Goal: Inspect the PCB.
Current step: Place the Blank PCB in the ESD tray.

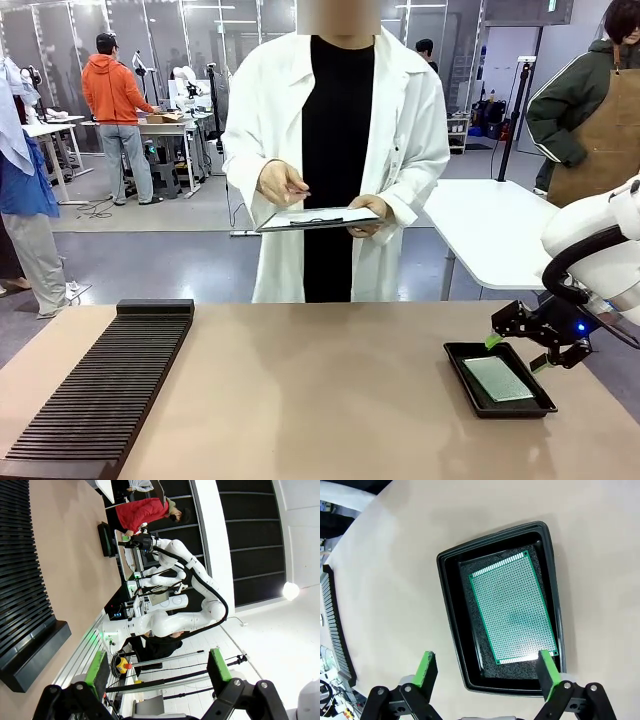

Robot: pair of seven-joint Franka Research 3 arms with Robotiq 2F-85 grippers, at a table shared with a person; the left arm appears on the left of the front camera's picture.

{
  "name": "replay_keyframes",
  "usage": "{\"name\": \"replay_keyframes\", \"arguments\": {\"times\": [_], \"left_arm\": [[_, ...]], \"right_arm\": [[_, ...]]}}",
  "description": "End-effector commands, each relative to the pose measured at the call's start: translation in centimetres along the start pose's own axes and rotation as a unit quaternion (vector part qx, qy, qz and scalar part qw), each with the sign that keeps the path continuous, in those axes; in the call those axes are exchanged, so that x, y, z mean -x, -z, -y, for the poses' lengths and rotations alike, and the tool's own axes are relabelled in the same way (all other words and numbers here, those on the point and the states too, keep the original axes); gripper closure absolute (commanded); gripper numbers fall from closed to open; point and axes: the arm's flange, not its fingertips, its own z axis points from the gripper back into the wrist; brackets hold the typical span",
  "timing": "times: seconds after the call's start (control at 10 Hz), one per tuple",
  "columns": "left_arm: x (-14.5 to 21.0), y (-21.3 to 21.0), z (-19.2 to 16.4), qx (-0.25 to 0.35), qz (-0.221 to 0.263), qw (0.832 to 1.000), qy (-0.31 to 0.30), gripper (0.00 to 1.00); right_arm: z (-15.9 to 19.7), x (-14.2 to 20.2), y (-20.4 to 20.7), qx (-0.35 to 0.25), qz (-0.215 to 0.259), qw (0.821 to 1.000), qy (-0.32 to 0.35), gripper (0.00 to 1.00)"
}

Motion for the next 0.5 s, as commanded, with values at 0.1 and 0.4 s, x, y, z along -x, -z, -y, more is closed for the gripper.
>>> {"name": "replay_keyframes", "arguments": {"times": [0.1, 0.4], "left_arm": [[-0.1, 0.1, 0.5, -0.004, -0.001, 1.000, -0.003, 0.00], [-0.1, 0.1, 0.5, -0.004, -0.001, 1.000, -0.003, 0.00]], "right_arm": [[-1.9, 1.5, -7.4, -0.076, -0.065, 0.995, 0.004, 0.00], [0.8, 3.5, -14.6, -0.183, -0.161, 0.970, -0.002, 0.00]]}}
